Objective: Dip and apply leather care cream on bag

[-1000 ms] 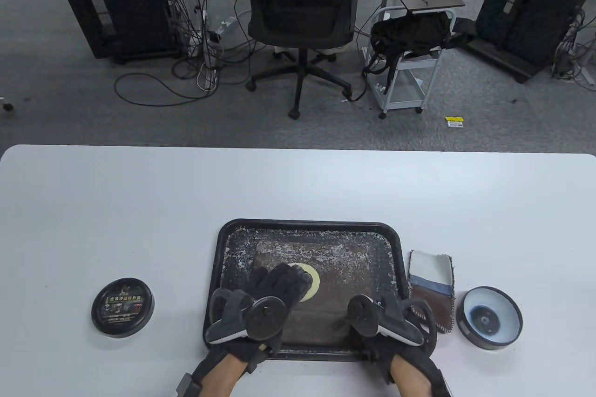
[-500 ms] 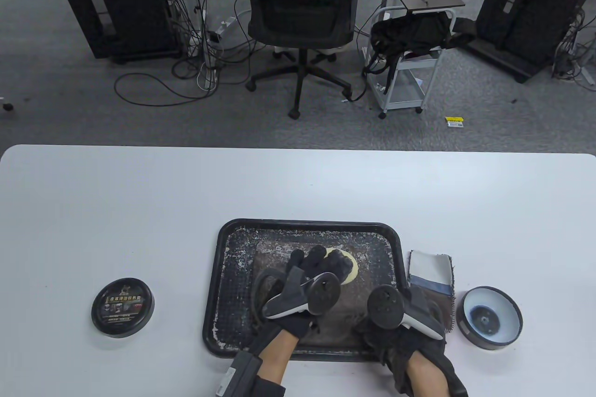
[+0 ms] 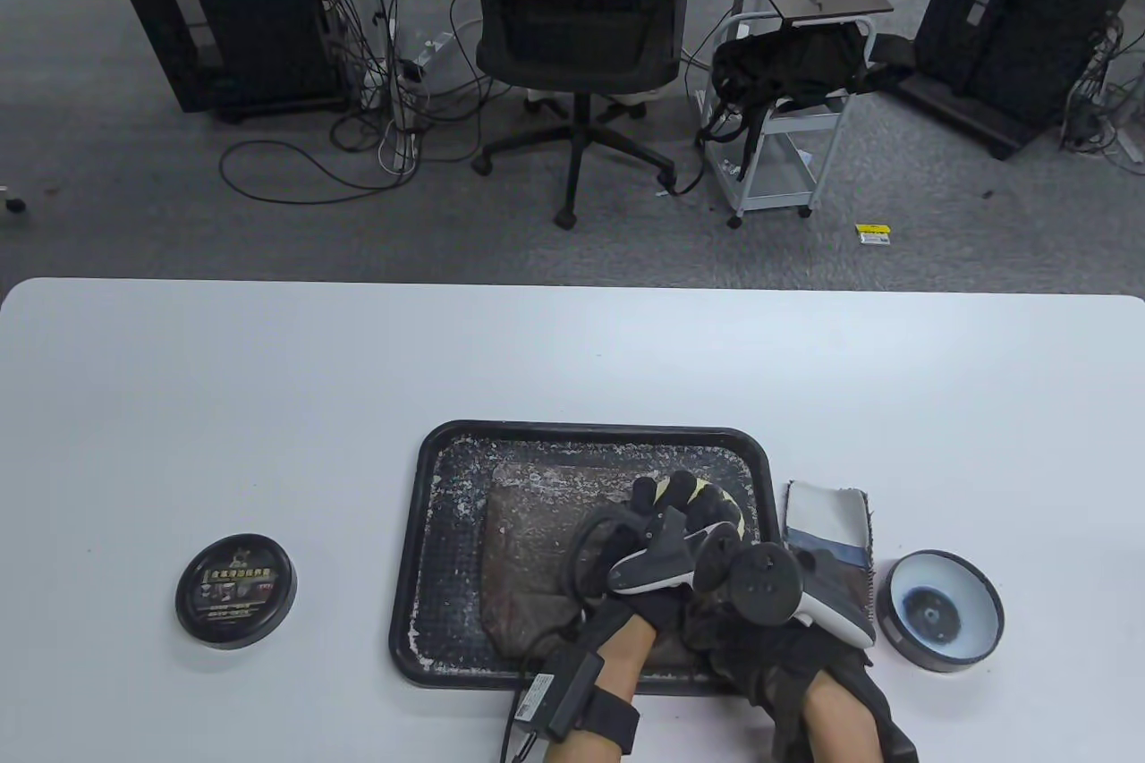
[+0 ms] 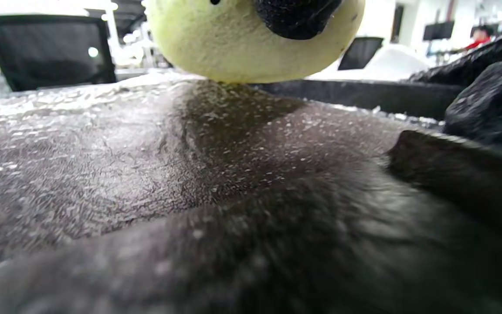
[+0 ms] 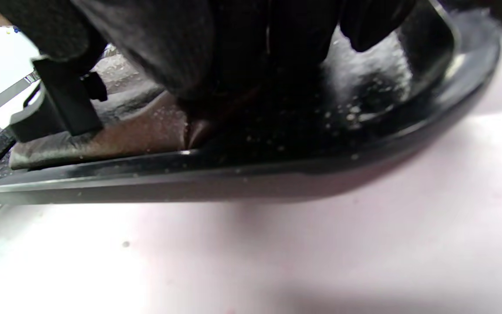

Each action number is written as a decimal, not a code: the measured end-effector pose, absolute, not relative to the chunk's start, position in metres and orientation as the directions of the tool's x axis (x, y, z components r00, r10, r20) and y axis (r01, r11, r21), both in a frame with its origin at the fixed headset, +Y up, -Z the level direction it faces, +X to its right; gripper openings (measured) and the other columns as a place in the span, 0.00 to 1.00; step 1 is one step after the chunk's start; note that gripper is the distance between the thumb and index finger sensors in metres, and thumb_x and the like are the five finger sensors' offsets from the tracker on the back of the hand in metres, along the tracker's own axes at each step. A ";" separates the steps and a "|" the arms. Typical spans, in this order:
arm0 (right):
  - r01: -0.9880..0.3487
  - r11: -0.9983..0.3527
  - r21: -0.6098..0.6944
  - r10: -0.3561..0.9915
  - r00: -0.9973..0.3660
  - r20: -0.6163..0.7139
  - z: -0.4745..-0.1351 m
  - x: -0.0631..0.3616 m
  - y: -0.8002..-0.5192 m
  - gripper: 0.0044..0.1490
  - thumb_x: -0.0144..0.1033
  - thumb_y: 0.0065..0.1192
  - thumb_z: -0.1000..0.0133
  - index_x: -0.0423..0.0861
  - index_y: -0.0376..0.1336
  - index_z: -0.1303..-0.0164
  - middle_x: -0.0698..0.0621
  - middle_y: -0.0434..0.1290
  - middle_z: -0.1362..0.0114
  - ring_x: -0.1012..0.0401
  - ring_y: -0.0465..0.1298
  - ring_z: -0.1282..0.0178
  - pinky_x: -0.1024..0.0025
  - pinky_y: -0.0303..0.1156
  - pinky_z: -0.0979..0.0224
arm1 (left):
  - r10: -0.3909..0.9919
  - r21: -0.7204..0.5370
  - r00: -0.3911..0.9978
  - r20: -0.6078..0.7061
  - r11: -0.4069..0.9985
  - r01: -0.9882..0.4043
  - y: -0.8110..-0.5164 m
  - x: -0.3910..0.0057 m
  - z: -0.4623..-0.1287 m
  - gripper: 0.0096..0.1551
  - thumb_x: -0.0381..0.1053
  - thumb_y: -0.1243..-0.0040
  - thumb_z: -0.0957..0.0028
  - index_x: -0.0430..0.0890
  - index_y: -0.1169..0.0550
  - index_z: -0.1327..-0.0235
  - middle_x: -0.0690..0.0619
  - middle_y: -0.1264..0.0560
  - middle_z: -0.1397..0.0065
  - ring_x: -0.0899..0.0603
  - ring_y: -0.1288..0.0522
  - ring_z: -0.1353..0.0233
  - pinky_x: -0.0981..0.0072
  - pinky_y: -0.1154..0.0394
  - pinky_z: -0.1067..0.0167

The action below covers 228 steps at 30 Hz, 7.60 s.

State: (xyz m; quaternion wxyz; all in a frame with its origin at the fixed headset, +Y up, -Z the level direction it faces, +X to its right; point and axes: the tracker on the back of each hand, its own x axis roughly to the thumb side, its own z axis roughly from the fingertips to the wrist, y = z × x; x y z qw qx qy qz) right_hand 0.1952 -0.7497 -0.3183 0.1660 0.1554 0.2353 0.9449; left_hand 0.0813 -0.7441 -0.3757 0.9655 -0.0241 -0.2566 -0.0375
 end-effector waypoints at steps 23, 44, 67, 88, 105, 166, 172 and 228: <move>-0.244 -0.833 0.496 0.377 -0.907 0.187 -0.316 0.194 -0.749 0.31 0.33 0.65 0.54 0.52 0.71 0.38 0.49 0.69 0.27 0.47 0.65 0.24 0.42 0.62 0.26 | -0.294 0.000 0.895 0.336 0.950 0.312 -0.756 0.071 -0.380 0.33 0.52 0.47 0.38 0.68 0.43 0.21 0.66 0.44 0.12 0.47 0.43 0.11 0.42 0.43 0.18; -0.273 -0.815 0.510 0.407 -0.898 0.169 -0.316 0.196 -0.749 0.31 0.33 0.65 0.54 0.52 0.71 0.37 0.49 0.69 0.27 0.47 0.64 0.24 0.41 0.62 0.27 | -0.315 -0.129 0.944 0.099 0.936 0.326 -0.740 -0.004 -0.358 0.33 0.51 0.48 0.38 0.67 0.42 0.21 0.64 0.43 0.12 0.46 0.41 0.12 0.41 0.43 0.18; -0.293 -0.818 0.496 0.414 -0.898 0.152 -0.316 0.198 -0.749 0.30 0.33 0.65 0.54 0.51 0.72 0.38 0.49 0.70 0.27 0.47 0.65 0.25 0.42 0.62 0.26 | -0.269 -0.164 0.948 -0.173 0.957 0.241 -0.734 -0.090 -0.352 0.33 0.50 0.46 0.39 0.60 0.40 0.20 0.56 0.40 0.13 0.44 0.35 0.15 0.44 0.41 0.19; -0.295 -0.819 0.493 0.418 -0.895 0.159 -0.316 0.197 -0.750 0.31 0.33 0.65 0.54 0.50 0.72 0.38 0.48 0.70 0.28 0.46 0.65 0.25 0.42 0.63 0.27 | -0.072 -0.188 0.984 0.162 0.977 0.102 -0.727 -0.003 -0.346 0.33 0.52 0.46 0.39 0.62 0.40 0.20 0.59 0.41 0.13 0.46 0.39 0.14 0.47 0.41 0.18; -0.300 -0.813 0.498 0.429 -0.888 0.164 -0.316 0.197 -0.750 0.31 0.33 0.64 0.54 0.50 0.72 0.38 0.47 0.69 0.27 0.45 0.65 0.25 0.42 0.62 0.27 | 0.115 -0.238 0.906 0.408 0.971 -0.017 -0.739 0.067 -0.341 0.33 0.52 0.46 0.38 0.65 0.42 0.21 0.63 0.44 0.12 0.49 0.45 0.12 0.47 0.45 0.17; -0.302 -0.812 0.500 0.427 -0.891 0.155 -0.316 0.192 -0.751 0.30 0.33 0.64 0.54 0.50 0.72 0.38 0.47 0.70 0.28 0.46 0.65 0.26 0.43 0.63 0.27 | 0.130 -0.225 0.937 0.326 0.973 -0.057 -0.745 0.037 -0.331 0.31 0.53 0.44 0.40 0.64 0.37 0.23 0.62 0.37 0.15 0.49 0.37 0.15 0.49 0.37 0.20; -0.311 -0.809 0.498 0.433 -0.889 0.148 -0.316 0.193 -0.752 0.29 0.33 0.64 0.54 0.49 0.73 0.40 0.48 0.70 0.28 0.47 0.65 0.25 0.43 0.63 0.27 | 0.224 -0.290 0.862 0.455 0.952 -0.094 -0.751 0.052 -0.327 0.31 0.53 0.45 0.40 0.66 0.37 0.23 0.65 0.39 0.14 0.50 0.40 0.13 0.48 0.41 0.18; -0.321 -0.805 0.498 0.418 -0.904 0.094 -0.315 0.190 -0.752 0.29 0.34 0.63 0.53 0.52 0.73 0.39 0.52 0.71 0.28 0.49 0.65 0.25 0.43 0.63 0.26 | -0.339 -0.323 0.913 0.227 0.858 0.399 -0.739 -0.072 -0.299 0.29 0.52 0.42 0.42 0.66 0.33 0.26 0.64 0.34 0.16 0.50 0.33 0.16 0.46 0.36 0.20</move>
